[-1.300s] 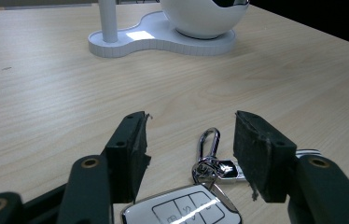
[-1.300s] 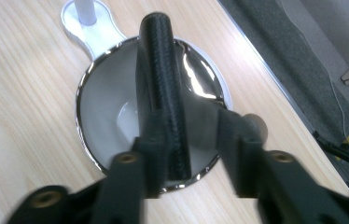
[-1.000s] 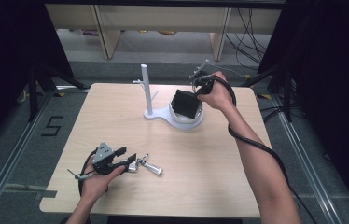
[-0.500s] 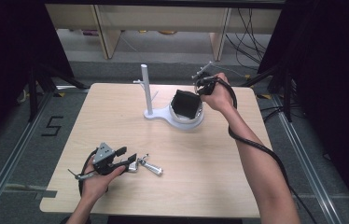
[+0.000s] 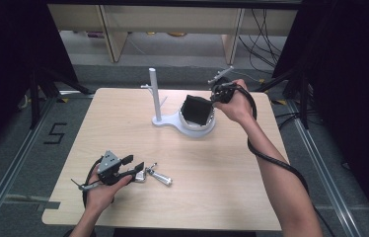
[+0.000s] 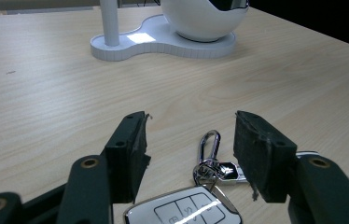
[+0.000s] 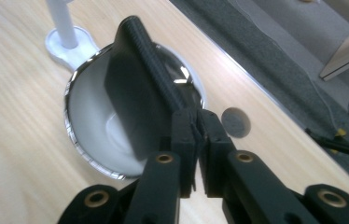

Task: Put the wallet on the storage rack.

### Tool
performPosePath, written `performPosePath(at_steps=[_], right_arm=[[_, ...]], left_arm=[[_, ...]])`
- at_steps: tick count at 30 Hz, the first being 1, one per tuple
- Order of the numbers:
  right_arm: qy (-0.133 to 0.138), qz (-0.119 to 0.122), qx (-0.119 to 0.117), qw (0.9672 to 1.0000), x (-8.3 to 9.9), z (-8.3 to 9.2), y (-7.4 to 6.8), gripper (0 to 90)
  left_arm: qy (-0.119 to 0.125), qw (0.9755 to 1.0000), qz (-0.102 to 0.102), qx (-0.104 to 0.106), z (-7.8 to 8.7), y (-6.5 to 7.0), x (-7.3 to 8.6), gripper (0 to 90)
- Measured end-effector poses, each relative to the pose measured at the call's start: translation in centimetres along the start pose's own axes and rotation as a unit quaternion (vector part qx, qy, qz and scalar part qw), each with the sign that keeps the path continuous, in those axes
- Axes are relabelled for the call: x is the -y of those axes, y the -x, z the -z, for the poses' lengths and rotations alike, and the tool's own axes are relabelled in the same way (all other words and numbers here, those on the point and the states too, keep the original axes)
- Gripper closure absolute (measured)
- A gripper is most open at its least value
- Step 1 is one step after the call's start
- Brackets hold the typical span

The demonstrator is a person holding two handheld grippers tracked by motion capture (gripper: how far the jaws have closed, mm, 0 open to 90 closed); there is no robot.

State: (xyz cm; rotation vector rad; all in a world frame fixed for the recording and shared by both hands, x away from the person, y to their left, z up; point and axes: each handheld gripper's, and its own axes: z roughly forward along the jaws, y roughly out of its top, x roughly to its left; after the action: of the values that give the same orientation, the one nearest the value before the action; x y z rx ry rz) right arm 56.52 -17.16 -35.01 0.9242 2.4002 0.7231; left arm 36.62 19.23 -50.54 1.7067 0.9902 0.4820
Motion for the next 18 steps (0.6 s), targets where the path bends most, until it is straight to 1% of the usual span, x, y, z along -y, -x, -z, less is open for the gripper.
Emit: performPosePath(at_steps=[1,2,3,4,5,6,7,8,9,10,11,12,13,14,16,17,18], right_arm=[[0.003,-0.01,-0.002,0.9999,0.3,0.2,-0.1,84.2],[0.005,-0.017,-0.01,0.9998,1.0,0.6,-0.1,82.8],[0.004,-0.031,-0.013,0.9994,1.5,0.9,-0.2,81.6],[-0.001,-0.05,-0.023,0.9985,2.9,1.4,-0.4,78.7],[-0.001,-0.05,-0.023,0.9985,2.9,1.4,-0.4,78.7],[-0.005,-0.052,-0.03,0.9982,4.1,1.6,-0.5,77.5],[-0.005,-0.052,-0.03,0.9982,4.1,1.6,-0.5,77.5],[-0.004,-0.055,-0.047,0.9973,5.5,1.8,-0.6,75.4],[-0.004,-0.055,-0.047,0.9973,5.5,1.8,-0.6,75.4],[-0.015,-0.067,-0.047,0.9965,6.0,2.1,-0.7,74.8],[-0.031,-0.091,-0.061,0.9935,7.7,2.5,-1.1,72.2],[-0.031,-0.091,-0.061,0.9935,7.7,2.5,-1.1,72.2],[-0.034,-0.099,-0.064,0.9924,9.2,2.7,-1.3,70.0],[-0.034,-0.099,-0.064,0.9924,9.2,2.7,-1.3,70.0],[-0.039,-0.105,-0.071,0.9912,10.5,2.9,-1.6,68.8],[-0.038,-0.105,-0.068,0.9914,11.2,3.0,-1.7,68.5],[-0.035,-0.104,-0.072,0.9914,11.7,3.1,-1.7,68.2]], left_arm=[[0.002,1.0,0.0,0.002,0.0,0.0,-0.1,43.5],[0.002,1.0,0.0,0.004,0.0,0.0,-0.1,43.3],[0.0,1.0,0.0,0.002,0.0,0.1,-0.2,43.0],[0.001,1.0,0.0,0.004,0.0,0.2,-0.3,42.8],[0.001,1.0,0.0,0.004,0.0,0.2,-0.3,42.8],[0.003,1.0,-0.001,0.007,0.0,0.2,-0.5,42.8],[0.003,1.0,-0.001,0.007,0.0,0.2,-0.5,42.8],[0.005,1.0,-0.003,0.007,-0.1,0.4,-0.7,42.8],[0.005,1.0,-0.003,0.007,-0.1,0.4,-0.7,43.0],[0.003,1.0,-0.005,0.006,-0.1,0.5,-0.8,43.0],[0.001,0.9999,-0.011,0.008,-0.2,0.6,-1.1,43.4],[0.001,0.9999,-0.011,0.008,-0.2,0.6,-1.1,43.7],[0.002,0.9999,-0.012,0.011,-0.3,0.6,-1.2,44.3],[-0.001,0.9999,-0.013,0.012,-0.4,0.7,-1.3,44.3],[-0.008,0.9998,-0.013,0.011,-0.6,0.8,-1.7,45.4],[-0.01,0.9998,-0.013,0.014,-0.8,0.8,-1.8,45.8],[-0.013,0.9998,-0.01,0.012,-0.9,0.9,-2.0,46.2]])
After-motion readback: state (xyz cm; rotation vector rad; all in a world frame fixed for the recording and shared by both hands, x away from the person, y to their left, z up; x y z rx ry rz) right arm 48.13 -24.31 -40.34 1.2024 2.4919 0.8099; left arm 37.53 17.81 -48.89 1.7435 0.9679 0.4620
